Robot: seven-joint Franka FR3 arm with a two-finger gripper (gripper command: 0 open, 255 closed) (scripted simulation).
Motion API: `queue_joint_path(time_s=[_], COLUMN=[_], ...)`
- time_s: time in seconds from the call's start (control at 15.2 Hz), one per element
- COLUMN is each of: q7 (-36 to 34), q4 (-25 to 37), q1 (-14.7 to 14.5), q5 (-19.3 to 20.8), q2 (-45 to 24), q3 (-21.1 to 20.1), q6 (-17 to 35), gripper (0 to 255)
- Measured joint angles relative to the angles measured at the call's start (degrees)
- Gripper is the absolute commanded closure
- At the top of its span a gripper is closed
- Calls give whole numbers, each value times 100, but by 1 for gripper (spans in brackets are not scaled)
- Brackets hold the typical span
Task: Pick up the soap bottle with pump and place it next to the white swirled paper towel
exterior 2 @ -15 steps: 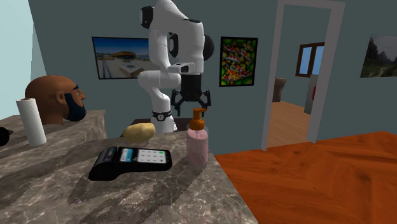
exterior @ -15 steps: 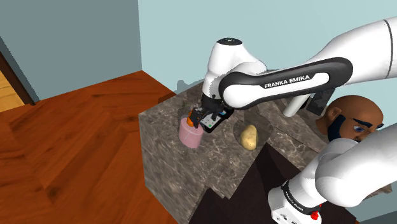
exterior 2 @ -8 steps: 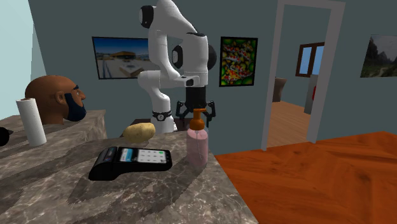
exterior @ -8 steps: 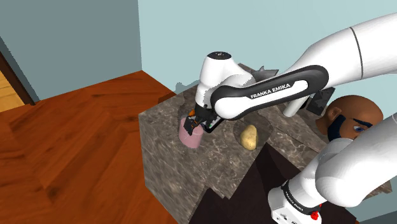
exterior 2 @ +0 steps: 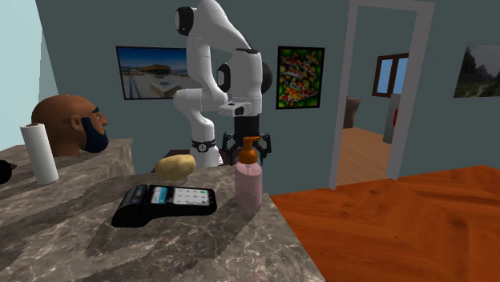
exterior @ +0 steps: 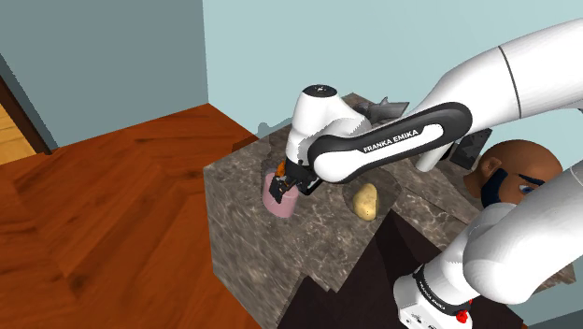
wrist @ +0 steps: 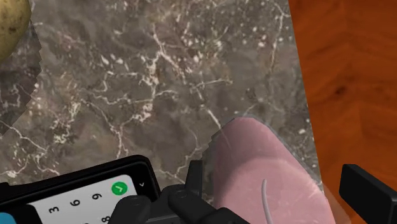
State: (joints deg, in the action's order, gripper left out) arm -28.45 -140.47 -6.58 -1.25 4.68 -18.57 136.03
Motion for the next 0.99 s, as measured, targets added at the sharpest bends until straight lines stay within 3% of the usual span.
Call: queue_joint_path(time_s=[0.07,0.13,0.99], q7=[0,0,42], q4=[0,0,59], q1=[0,0,-4], q5=[0,0,-49], q2=[0,0,122], q3=[0,0,11], q6=[1,1,-176], gripper=[0,255,255])
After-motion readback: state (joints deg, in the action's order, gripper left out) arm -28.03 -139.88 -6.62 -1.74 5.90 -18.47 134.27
